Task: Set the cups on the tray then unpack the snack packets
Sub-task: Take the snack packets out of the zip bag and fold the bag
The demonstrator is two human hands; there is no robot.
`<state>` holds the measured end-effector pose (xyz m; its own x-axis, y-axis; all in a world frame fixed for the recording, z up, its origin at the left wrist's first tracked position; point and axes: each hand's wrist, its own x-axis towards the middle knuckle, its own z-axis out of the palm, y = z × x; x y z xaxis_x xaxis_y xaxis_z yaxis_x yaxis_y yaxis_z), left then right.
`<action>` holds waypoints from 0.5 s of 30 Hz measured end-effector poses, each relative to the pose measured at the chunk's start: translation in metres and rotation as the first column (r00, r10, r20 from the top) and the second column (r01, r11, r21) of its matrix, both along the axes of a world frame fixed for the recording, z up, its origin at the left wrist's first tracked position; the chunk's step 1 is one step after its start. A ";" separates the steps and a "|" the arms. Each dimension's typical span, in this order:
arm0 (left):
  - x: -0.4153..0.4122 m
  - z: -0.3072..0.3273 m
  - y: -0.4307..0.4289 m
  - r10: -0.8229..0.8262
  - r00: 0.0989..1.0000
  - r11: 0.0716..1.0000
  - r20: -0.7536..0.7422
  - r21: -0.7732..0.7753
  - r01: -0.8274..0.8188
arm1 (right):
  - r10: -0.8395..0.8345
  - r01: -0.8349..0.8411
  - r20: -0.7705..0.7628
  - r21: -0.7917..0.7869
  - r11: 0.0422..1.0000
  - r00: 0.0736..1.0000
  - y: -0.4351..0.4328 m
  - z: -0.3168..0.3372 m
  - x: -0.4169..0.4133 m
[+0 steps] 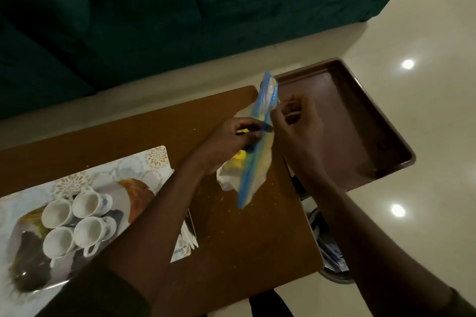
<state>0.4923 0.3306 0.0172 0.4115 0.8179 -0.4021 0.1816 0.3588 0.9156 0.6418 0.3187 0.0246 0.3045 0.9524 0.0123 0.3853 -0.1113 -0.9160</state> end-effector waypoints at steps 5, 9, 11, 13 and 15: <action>0.016 0.001 -0.001 0.066 0.982 0.997 -0.178 0.054 -0.058 | 0.188 -0.177 -0.095 0.109 0.978 0.978 0.002 0.022 -0.016; 0.014 0.000 -0.003 0.381 0.905 0.908 -0.188 0.258 -0.329 | 0.184 -0.171 0.082 -0.149 0.974 0.980 0.002 0.013 -0.011; 0.011 0.005 -0.003 0.469 0.873 0.842 -0.137 0.369 -0.394 | 0.161 -0.131 0.145 -0.202 0.971 0.976 0.002 0.008 -0.004; 0.010 0.012 -0.001 0.485 0.869 0.808 -0.099 0.429 -0.403 | 0.231 -0.151 0.229 -0.320 0.935 0.946 0.000 0.004 0.003; 0.008 0.017 0.002 0.498 0.864 0.788 -0.077 0.456 -0.413 | 0.289 -0.135 0.321 -0.426 0.894 0.902 -0.001 -0.003 0.008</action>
<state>0.4999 0.3330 0.0345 -0.0984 0.9950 -0.0151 0.2724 0.0416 0.9613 0.6502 0.3180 0.0213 0.1409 0.9442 -0.2976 0.7386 -0.3004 -0.6035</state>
